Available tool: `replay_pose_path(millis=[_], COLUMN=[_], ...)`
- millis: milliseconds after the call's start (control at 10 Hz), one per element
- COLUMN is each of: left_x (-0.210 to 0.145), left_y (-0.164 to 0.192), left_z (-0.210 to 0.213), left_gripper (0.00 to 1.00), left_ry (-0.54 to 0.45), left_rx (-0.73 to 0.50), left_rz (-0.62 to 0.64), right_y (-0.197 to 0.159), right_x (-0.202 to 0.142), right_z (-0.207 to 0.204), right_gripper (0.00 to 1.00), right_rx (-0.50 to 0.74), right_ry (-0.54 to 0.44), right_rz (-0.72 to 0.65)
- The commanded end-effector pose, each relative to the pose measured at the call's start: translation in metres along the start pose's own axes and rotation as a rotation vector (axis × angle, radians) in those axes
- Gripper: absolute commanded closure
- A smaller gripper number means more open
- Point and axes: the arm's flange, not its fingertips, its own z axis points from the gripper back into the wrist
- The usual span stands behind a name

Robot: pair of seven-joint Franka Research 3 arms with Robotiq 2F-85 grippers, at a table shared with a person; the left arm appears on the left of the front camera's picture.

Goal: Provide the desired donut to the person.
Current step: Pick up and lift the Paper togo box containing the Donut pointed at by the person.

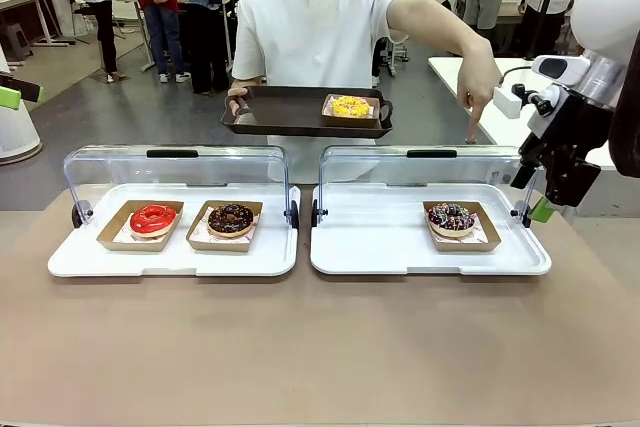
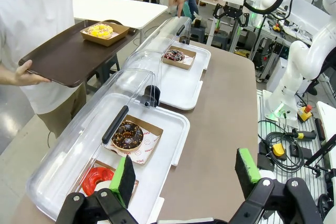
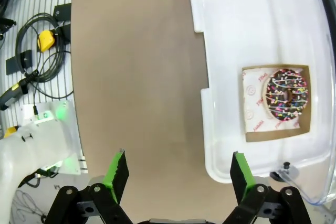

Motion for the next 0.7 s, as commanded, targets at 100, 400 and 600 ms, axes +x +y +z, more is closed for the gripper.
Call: replay_pose_path(millis=[100, 400, 600], left_x=[0.001, 0.001, 0.001], left_y=[-0.002, -0.002, -0.002], left_z=[0.001, 0.001, 0.001], left_gripper=[0.00, 0.00, 0.00], left_ry=[-0.009, -0.009, -0.009], left_rx=[-0.003, -0.003, -0.003], left_rz=[0.003, 0.003, 0.003], right_y=[0.001, 0.000, 0.011], right_x=[0.001, 0.000, 0.013], right_z=[0.002, 0.001, -0.017], right_gripper=[0.00, 0.00, 0.00], right_rx=[0.010, -0.001, -0.107], right_ry=[0.008, -0.001, 0.070], right_rz=[-0.002, 0.000, -0.022])
